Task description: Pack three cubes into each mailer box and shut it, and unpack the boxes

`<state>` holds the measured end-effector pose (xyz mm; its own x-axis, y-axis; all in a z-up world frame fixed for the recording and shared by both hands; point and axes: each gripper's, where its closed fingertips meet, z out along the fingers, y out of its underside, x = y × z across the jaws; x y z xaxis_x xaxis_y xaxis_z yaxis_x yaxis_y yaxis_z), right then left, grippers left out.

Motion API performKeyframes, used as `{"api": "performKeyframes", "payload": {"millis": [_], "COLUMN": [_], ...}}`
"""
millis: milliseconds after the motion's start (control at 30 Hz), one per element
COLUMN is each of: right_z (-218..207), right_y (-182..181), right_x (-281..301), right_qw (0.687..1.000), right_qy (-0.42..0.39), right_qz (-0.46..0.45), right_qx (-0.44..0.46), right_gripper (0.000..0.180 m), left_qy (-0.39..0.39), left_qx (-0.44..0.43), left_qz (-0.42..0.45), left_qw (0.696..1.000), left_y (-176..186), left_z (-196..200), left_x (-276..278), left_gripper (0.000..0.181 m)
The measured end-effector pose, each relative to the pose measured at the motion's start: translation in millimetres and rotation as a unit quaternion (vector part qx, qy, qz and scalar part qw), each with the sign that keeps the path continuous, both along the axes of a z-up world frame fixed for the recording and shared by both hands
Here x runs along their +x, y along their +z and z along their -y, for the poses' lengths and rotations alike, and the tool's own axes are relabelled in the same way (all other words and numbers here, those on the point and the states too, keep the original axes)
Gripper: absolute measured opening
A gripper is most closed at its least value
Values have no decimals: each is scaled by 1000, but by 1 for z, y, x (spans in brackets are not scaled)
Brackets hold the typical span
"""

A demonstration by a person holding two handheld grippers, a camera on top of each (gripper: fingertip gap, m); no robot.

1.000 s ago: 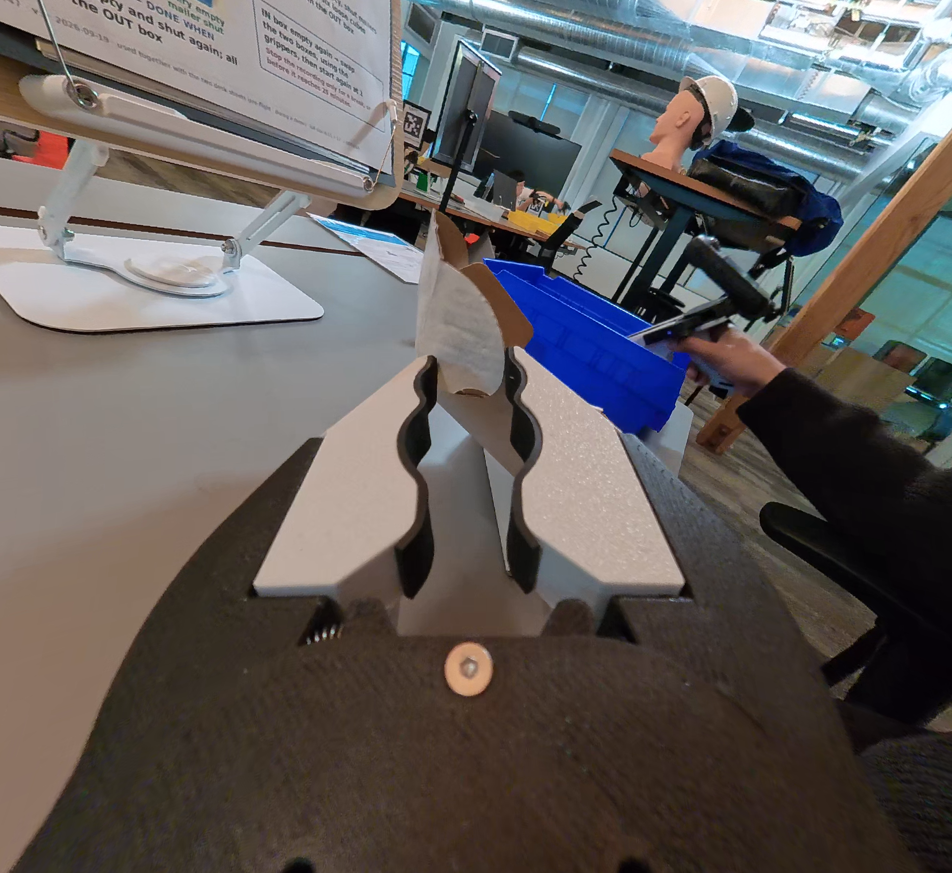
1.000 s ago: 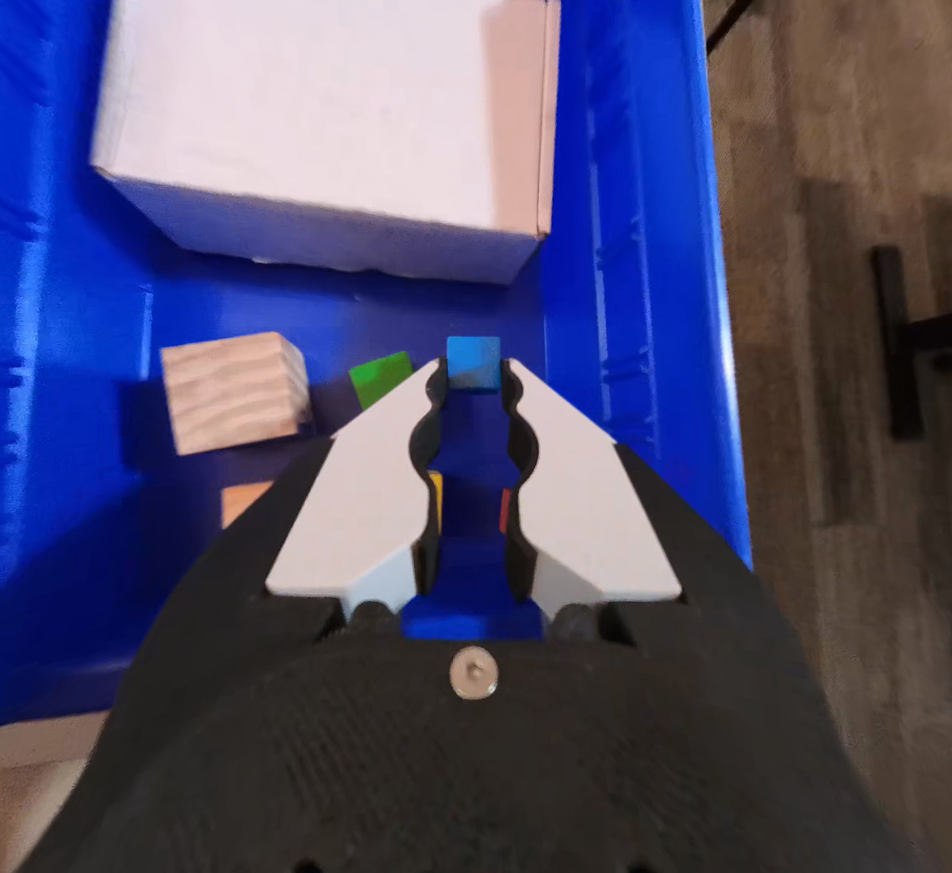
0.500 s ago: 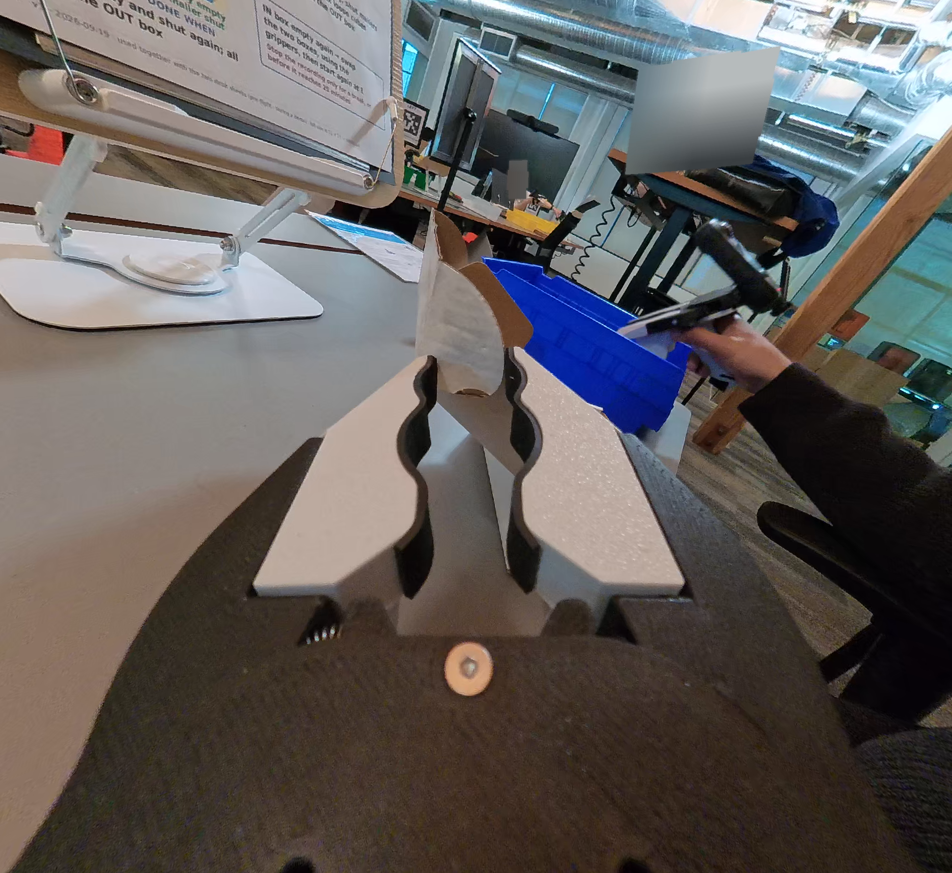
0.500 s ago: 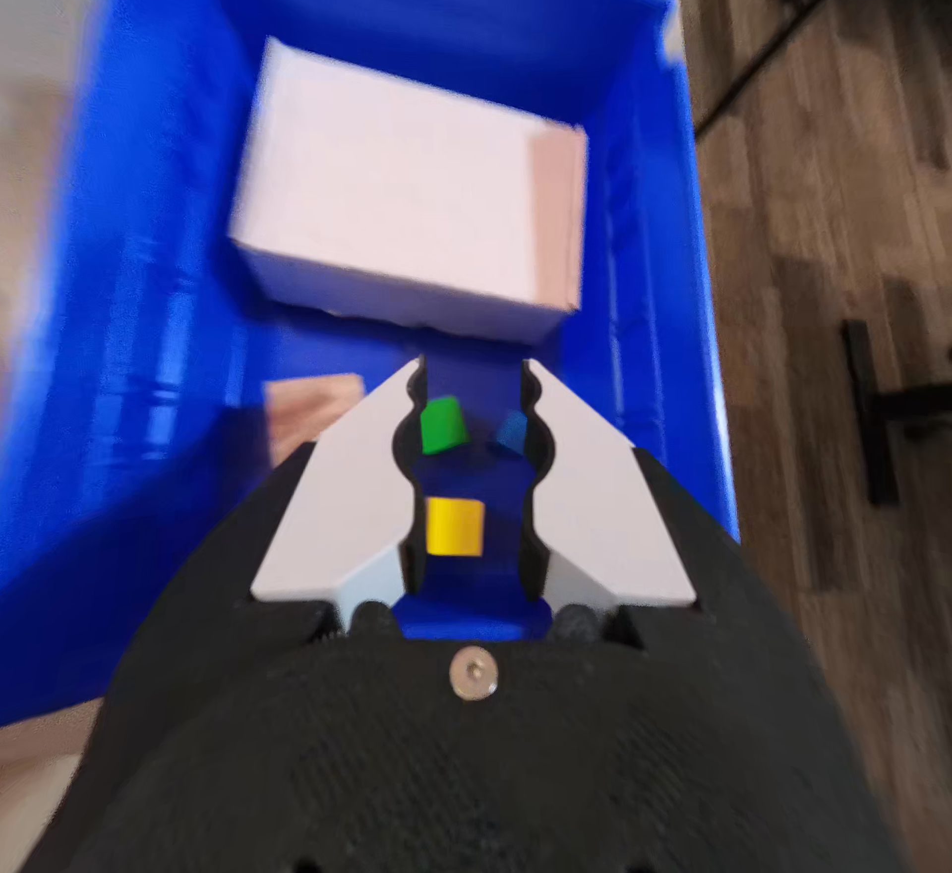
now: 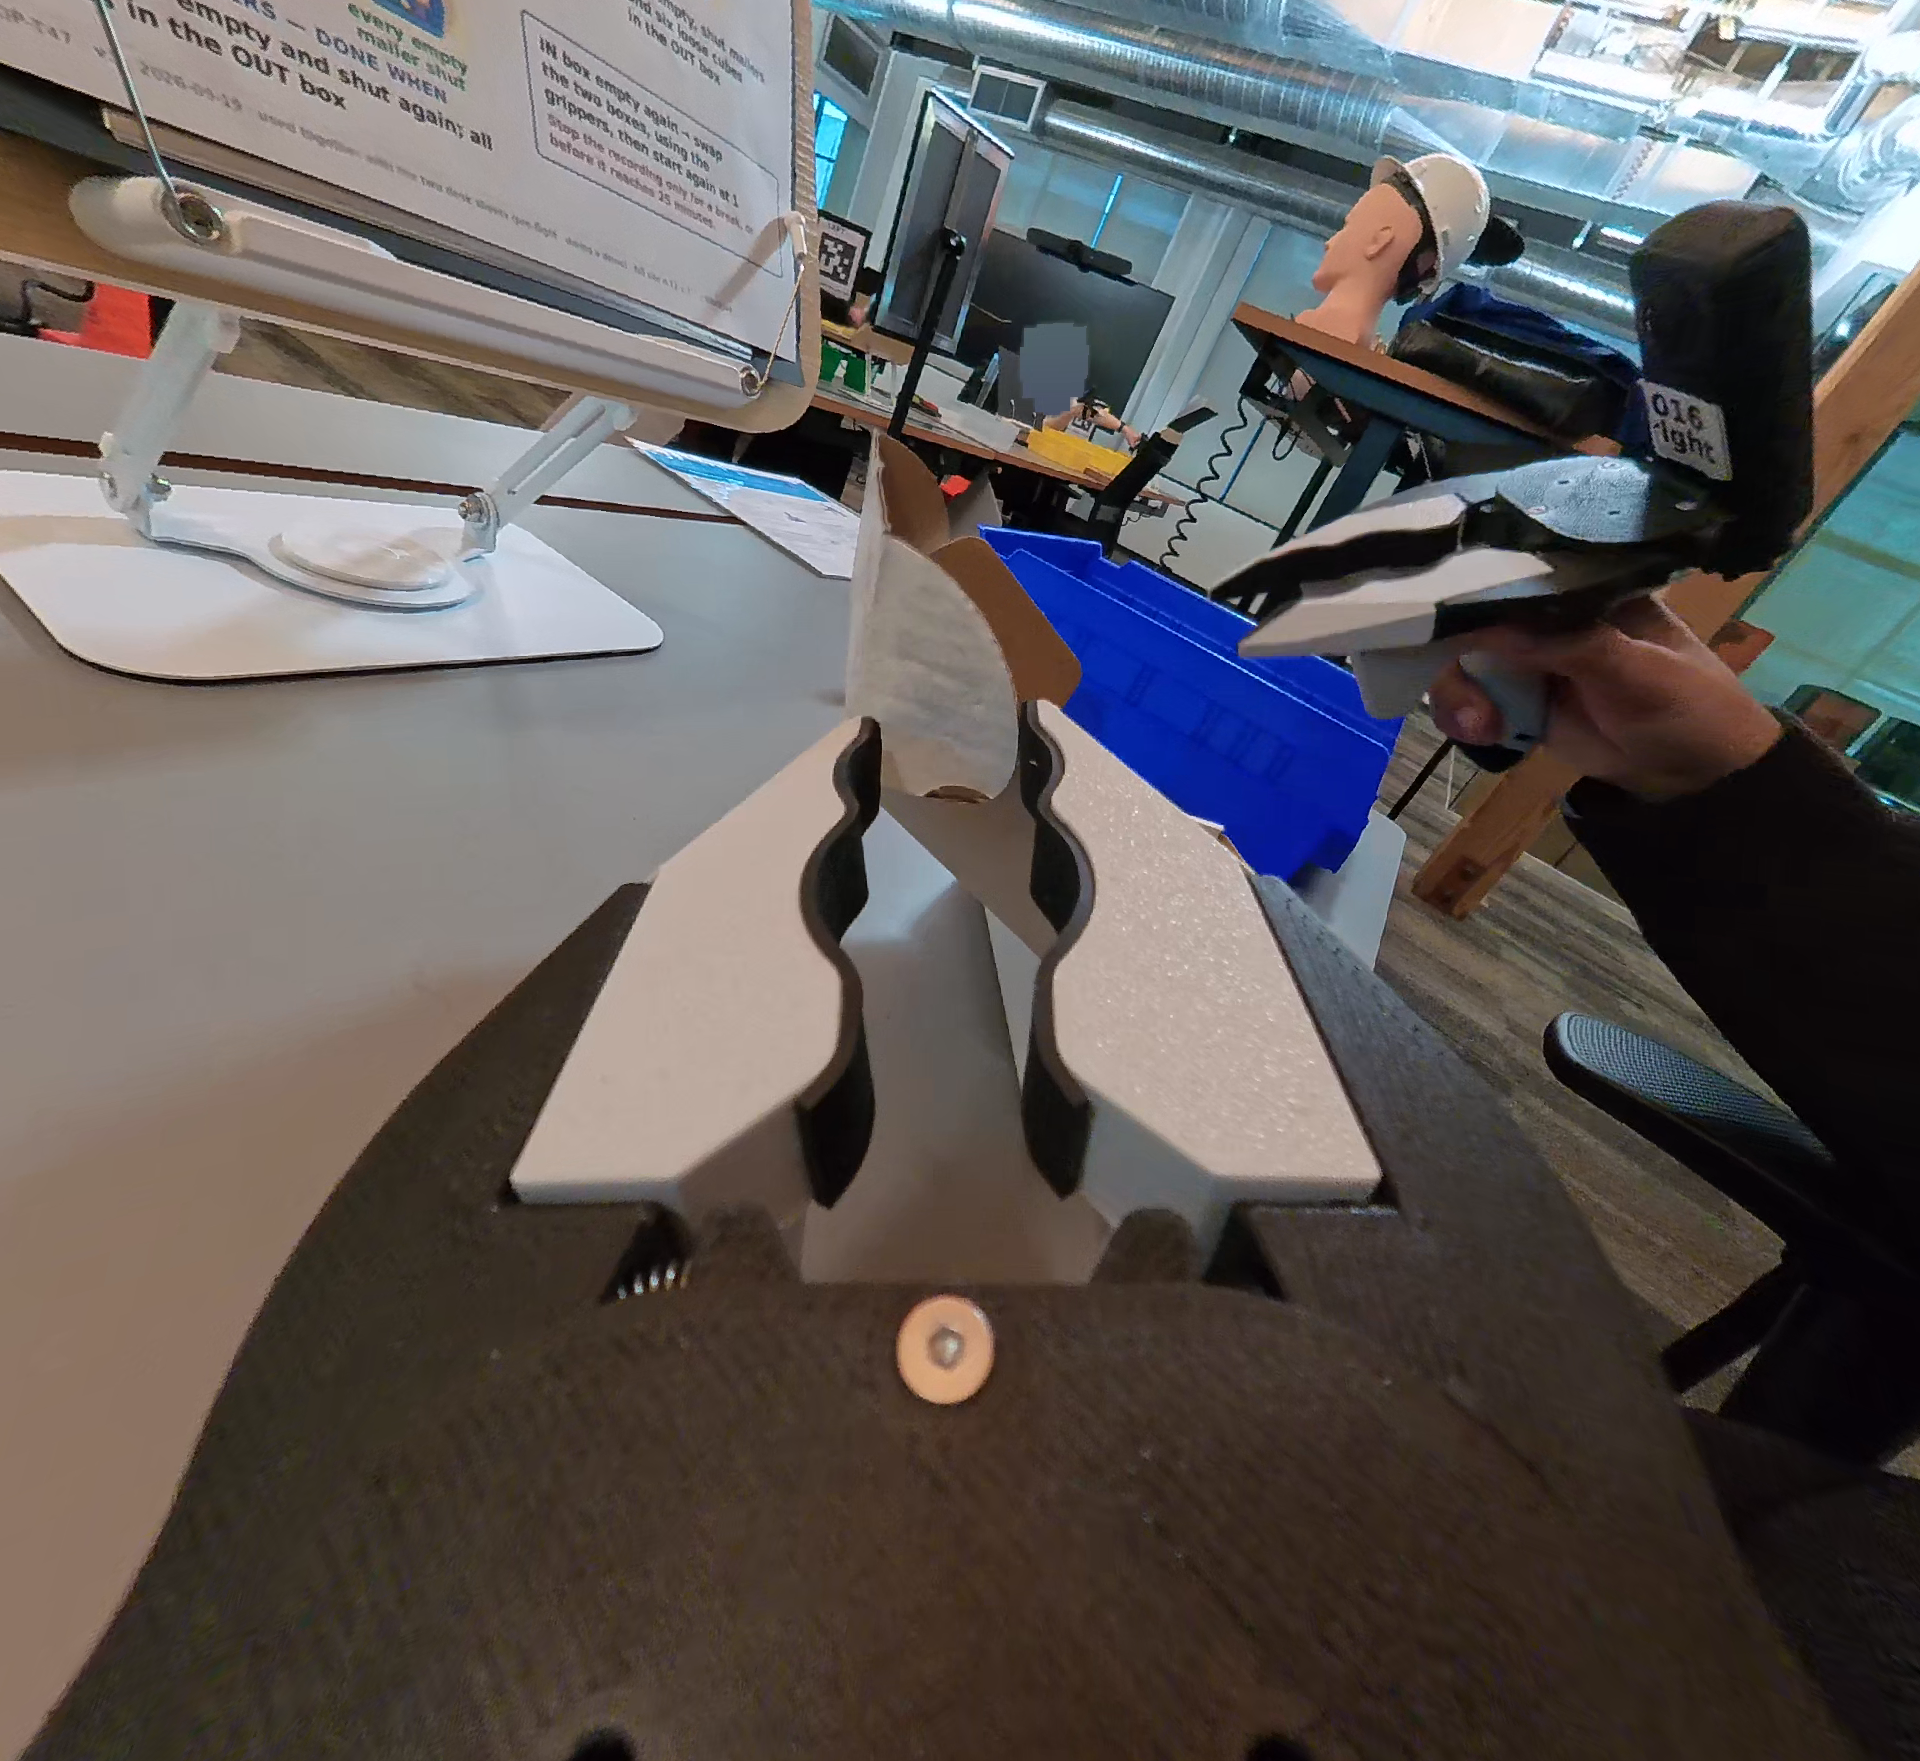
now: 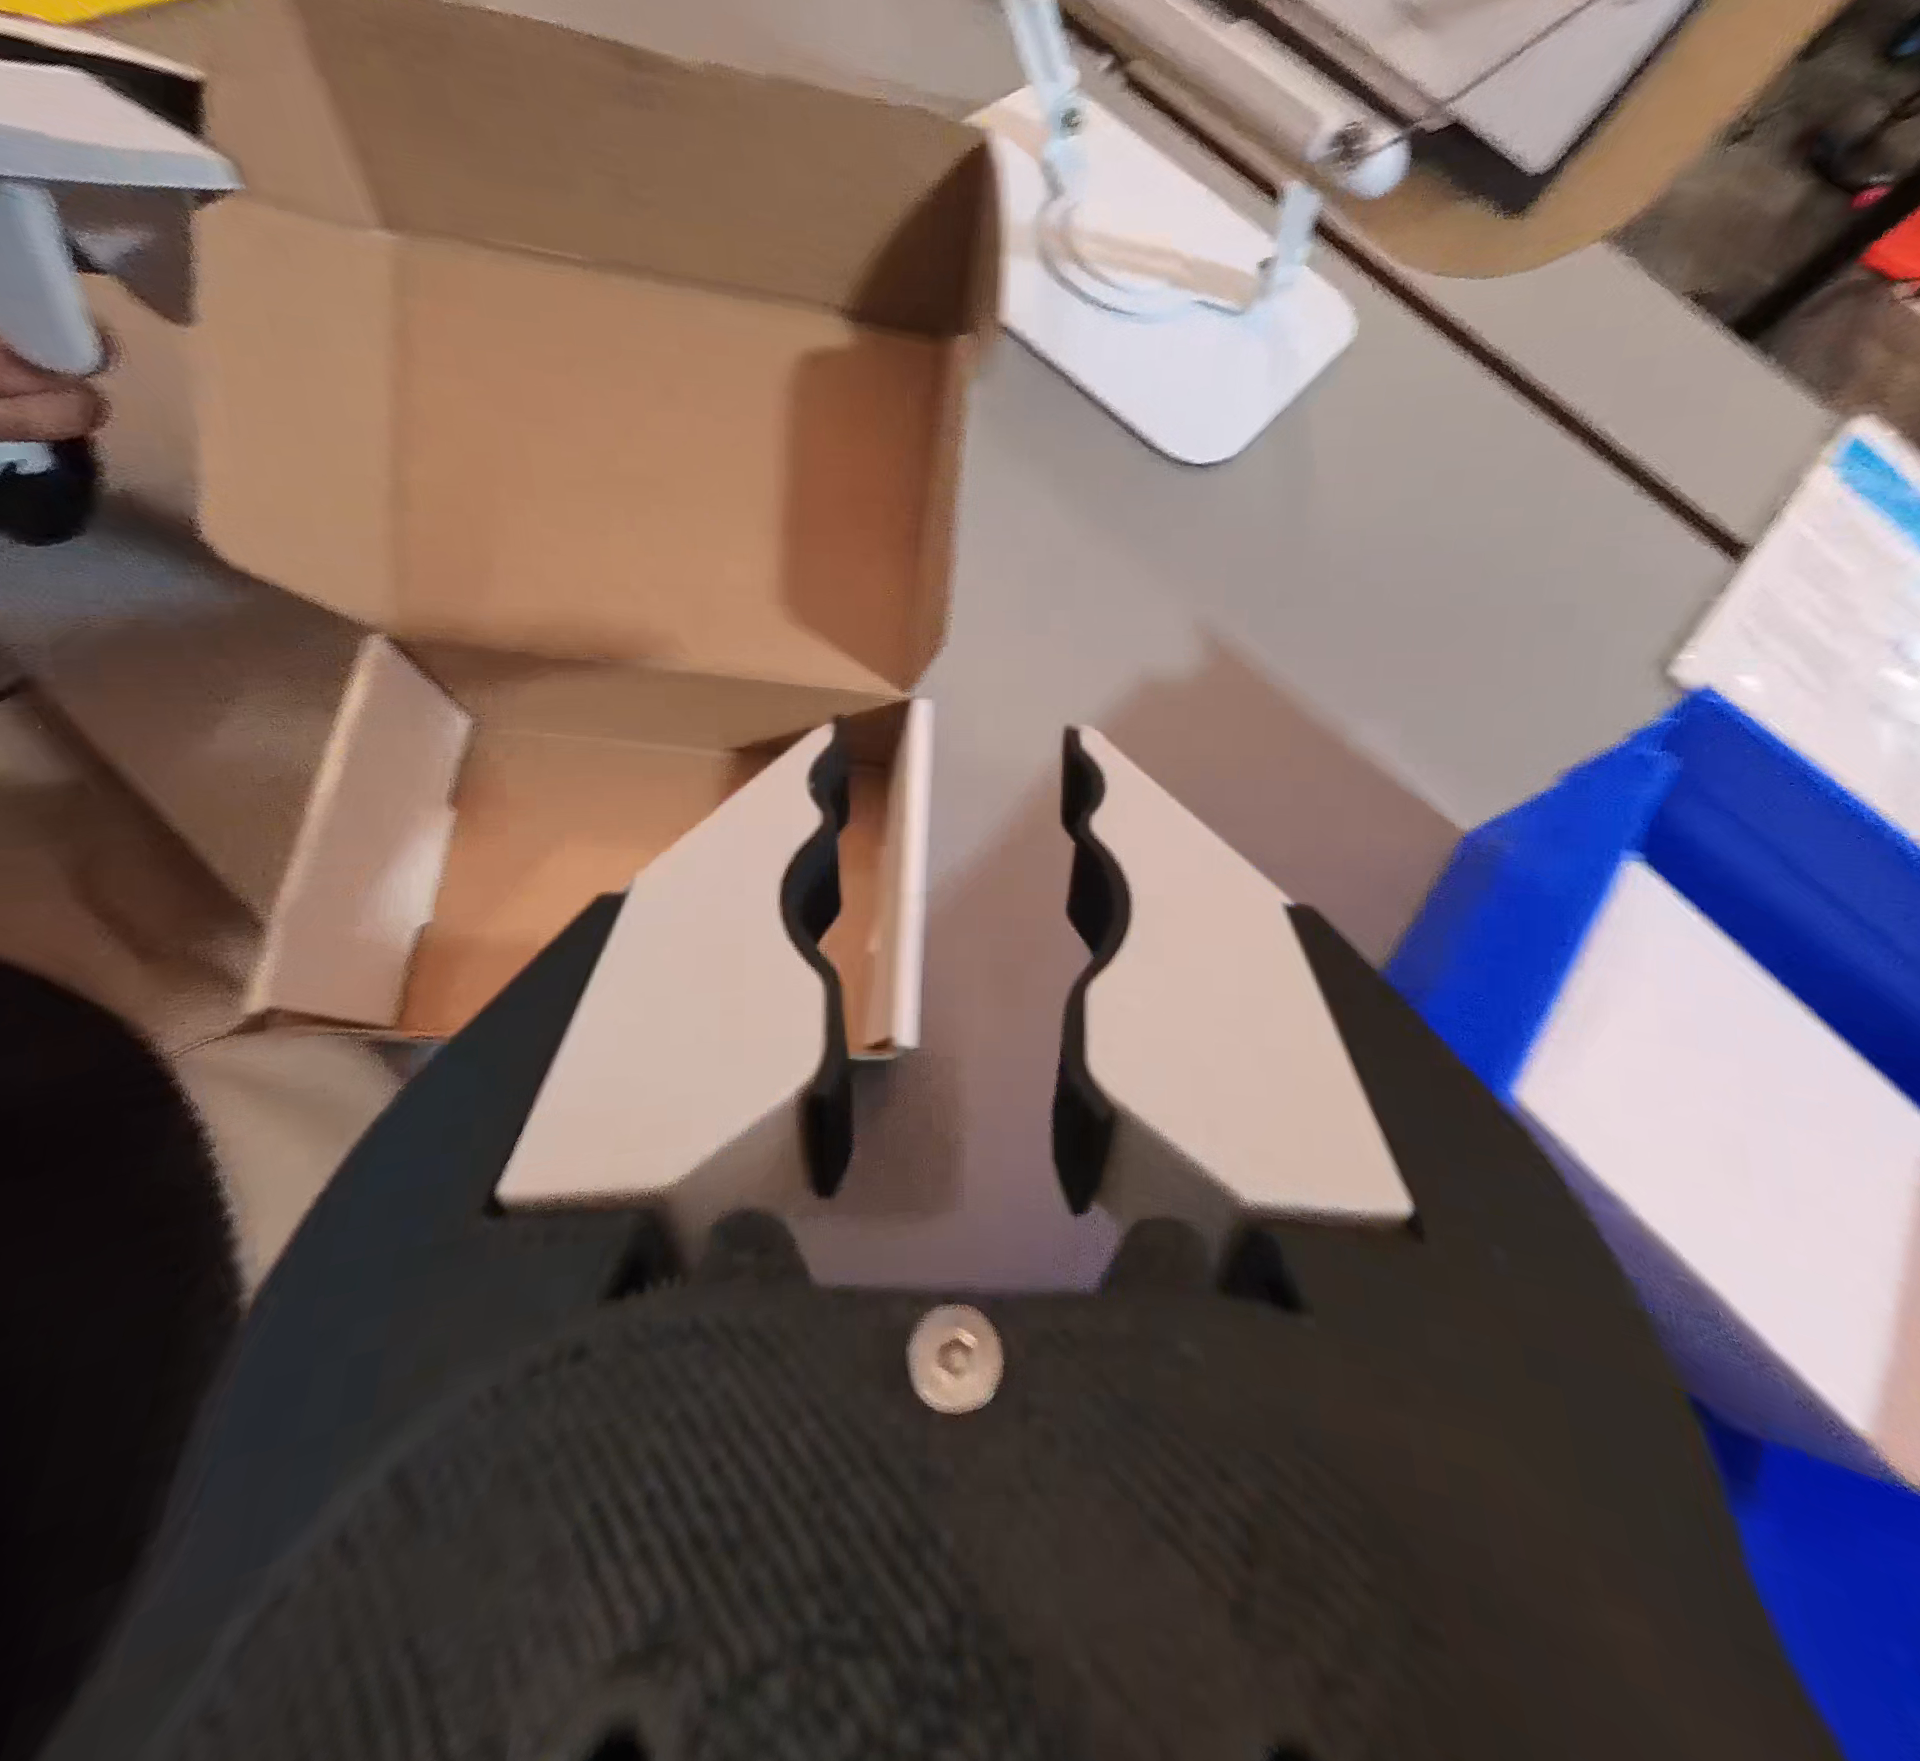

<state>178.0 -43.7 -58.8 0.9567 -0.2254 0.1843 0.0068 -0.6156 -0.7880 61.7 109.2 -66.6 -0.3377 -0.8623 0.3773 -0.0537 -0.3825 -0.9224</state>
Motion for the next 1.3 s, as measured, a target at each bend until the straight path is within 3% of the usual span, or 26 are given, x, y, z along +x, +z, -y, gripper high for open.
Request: {"api": "performKeyframes", "payload": {"millis": [100, 267, 400, 533, 633, 767, 933, 1100, 1200, 1300], "right_z": [-5, 20, 32, 35, 31, 28, 24, 14, 7, 7], "right_y": [-28, -79, -90, -86, -90, -90, -88, -87, -91, -91], "right_x": [-11, -4, -19, -35, -41, -44, -49, -61, -74, -70], "right_qw": [999, 991, 996, 999, 998, 997, 993, 980, 975, 984], "right_qy": [9, -35, -30, -17, -13, -4, -4, 2, 17, 17], "right_qz": [-30, 14, 0, -28, -57, -72, -107, -177, -208, -163], "right_qx": [-43, -125, -89, -15, 11, 25, 47, 85, 83, 73], "right_gripper": [49, 46, 58, 62, 76, 75, 71, 59, 58, 58], "left_qy": [-1, 4, 5, -66, -101, -99, -12, 47, 33, 18], "left_qx": [0, 11, 37, 68, 103, 124, 139, 106, 112, 114], "left_qz": [-2, -4, 6, 8, 0, -47, -66, -102, -105, -101], "left_qw": [1000, 1000, 999, 995, 990, 986, 988, 988, 988, 988], "left_y": [-1, -2, 0, -1, -10, -30, -31, -32, -35, -34], "left_z": [0, 0, -1, 15, 26, 36, 34, 27, 32, 36], "left_x": [1, 0, -2, -9, -12, -3, 11, 20, 20, 18], "left_gripper": [26, 31, 39, 68, 78, 69, 38, 23, 31, 37]}}
